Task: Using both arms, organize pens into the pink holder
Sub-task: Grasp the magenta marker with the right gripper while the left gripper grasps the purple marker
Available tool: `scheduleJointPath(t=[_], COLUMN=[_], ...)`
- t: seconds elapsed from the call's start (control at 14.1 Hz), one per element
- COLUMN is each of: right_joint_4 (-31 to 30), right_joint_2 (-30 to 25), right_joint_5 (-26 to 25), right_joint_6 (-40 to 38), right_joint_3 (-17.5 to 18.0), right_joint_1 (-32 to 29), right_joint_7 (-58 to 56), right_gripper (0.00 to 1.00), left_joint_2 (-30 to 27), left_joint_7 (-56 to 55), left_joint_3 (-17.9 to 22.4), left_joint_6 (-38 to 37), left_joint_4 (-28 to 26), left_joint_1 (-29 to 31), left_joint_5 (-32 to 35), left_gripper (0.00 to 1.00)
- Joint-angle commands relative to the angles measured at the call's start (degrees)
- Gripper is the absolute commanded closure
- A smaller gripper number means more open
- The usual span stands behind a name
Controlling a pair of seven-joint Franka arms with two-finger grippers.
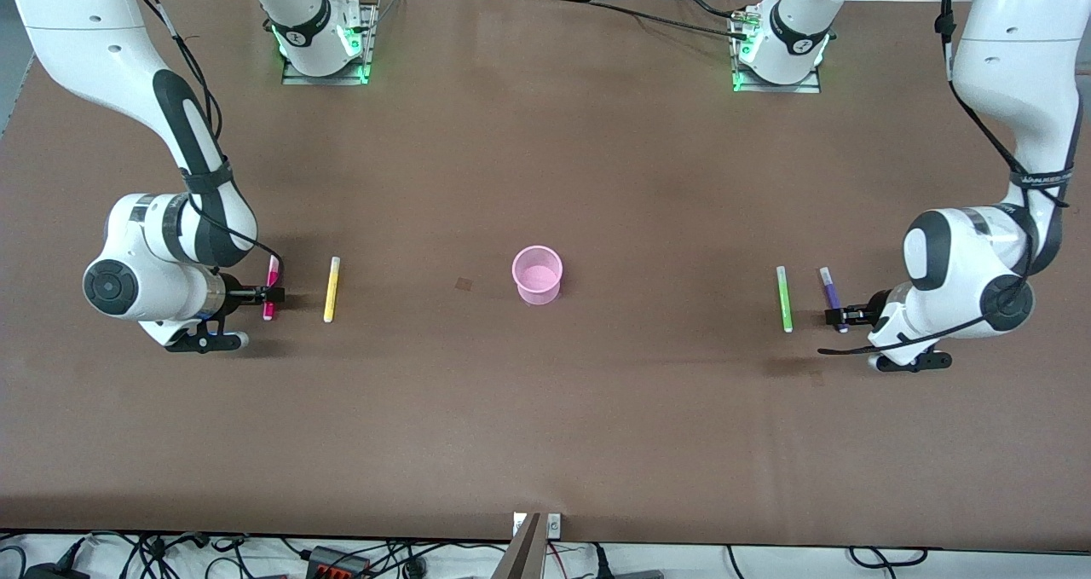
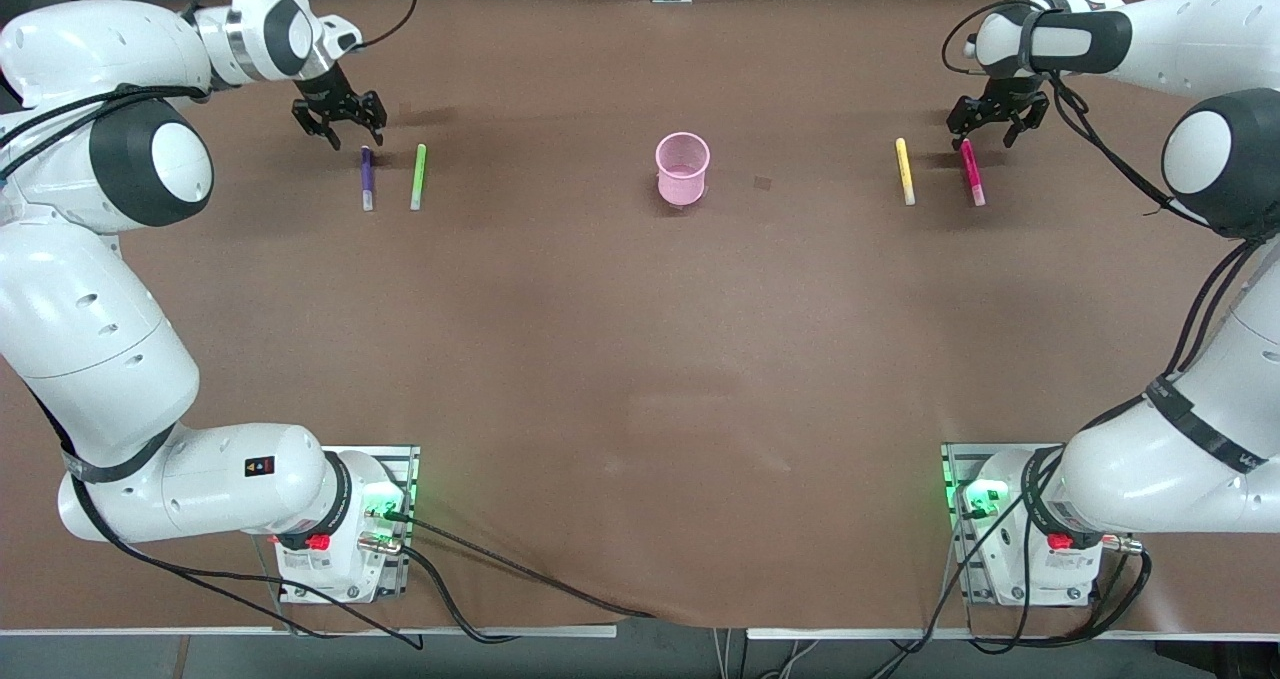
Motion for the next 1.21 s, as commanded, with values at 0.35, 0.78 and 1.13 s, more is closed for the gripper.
scheduleJointPath(t=[0.35,0.78,1.13], right_joint_4=[2.7,2.8,3.6], right_joint_2=[3.8,4.4,4.5], right_joint_5=[-0.8,-0.8,-0.6], right_joint_6=[1.2,1.1,0.9], right_joint_3=[0.5,0.6,0.6], right_joint_1=[-0.6,-0.6,-0.7], right_joint_7=[-1.3,-1.3,-3.3], right_gripper=[0.12,0.41,0.58], left_joint_2=[1.6,-1.2,-6.3], left_joint_7=[0.4,2.9,5.5], left_joint_3=[-0.3,-0.9,-6.1], left_joint_6=[4.9,1.9,-16.1], left_joint_4=[-1.5,-0.3,8.3], left_joint_1=[1.1,1.1,1.3], left_joint_5=[1.3,1.3,0.4], left_gripper=[0.79,0.98,0.98])
